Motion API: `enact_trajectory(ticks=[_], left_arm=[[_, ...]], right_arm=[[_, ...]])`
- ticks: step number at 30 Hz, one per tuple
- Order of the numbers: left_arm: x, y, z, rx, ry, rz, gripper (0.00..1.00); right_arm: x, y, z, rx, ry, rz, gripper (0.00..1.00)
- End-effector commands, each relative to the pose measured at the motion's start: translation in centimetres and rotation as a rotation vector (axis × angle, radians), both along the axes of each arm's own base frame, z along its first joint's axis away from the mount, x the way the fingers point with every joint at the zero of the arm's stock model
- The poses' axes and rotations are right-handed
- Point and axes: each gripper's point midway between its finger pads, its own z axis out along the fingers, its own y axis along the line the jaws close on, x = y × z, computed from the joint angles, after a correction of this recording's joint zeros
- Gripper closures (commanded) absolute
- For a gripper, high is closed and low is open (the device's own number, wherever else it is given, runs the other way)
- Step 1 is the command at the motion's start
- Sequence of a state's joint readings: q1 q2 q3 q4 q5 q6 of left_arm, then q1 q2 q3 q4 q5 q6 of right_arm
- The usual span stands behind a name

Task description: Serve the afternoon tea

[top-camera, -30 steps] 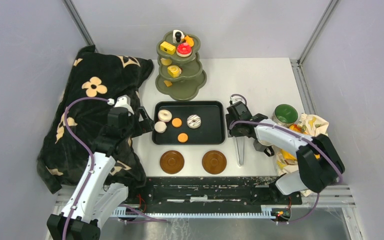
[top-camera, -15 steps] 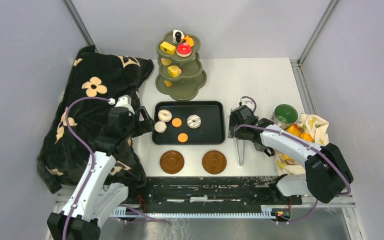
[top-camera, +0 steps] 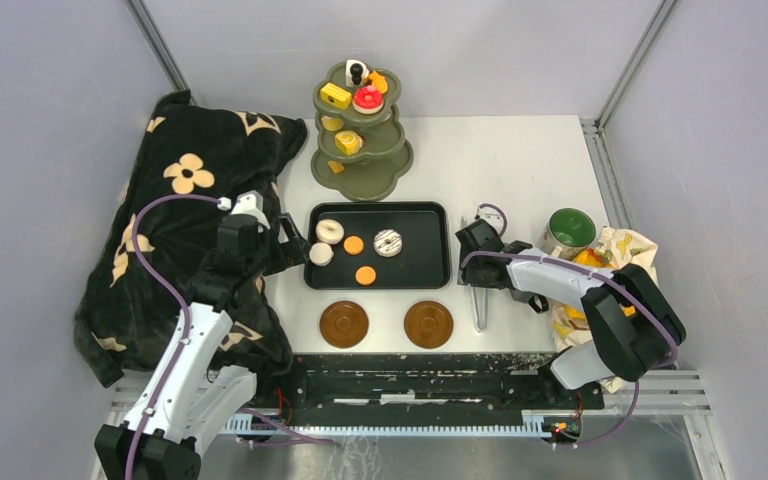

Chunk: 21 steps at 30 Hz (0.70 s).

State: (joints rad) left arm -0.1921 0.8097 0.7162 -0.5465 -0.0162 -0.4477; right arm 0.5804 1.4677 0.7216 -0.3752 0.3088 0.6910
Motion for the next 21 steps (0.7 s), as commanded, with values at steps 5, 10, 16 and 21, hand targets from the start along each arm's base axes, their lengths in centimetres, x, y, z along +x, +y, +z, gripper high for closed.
enact_trajectory(ticks=[5,10,16,21], left_arm=[[0.5,-0.1,0.6,-0.024,-0.024,0.022,0.01],[0.5,-0.2,1.1,-0.03,-0.037,0.019,0.01],[0.5,-0.5,1.0,-0.04,-0.038,0.01,0.01],[0.5,-0.4,0.9,-0.039,-0.036,0.015,0.01]], right_arm=[[2.5,0.8,0.2,-0.027,-0.058,0.058,0.42],[3.3,1.4,0.5,-0.053,-0.038,0.121,0.37],[3.2,0.9,2.2,-0.052,-0.064,0.08,0.2],[3.0,0.7,2.2,-0.056,-0.048,0.064,0.16]])
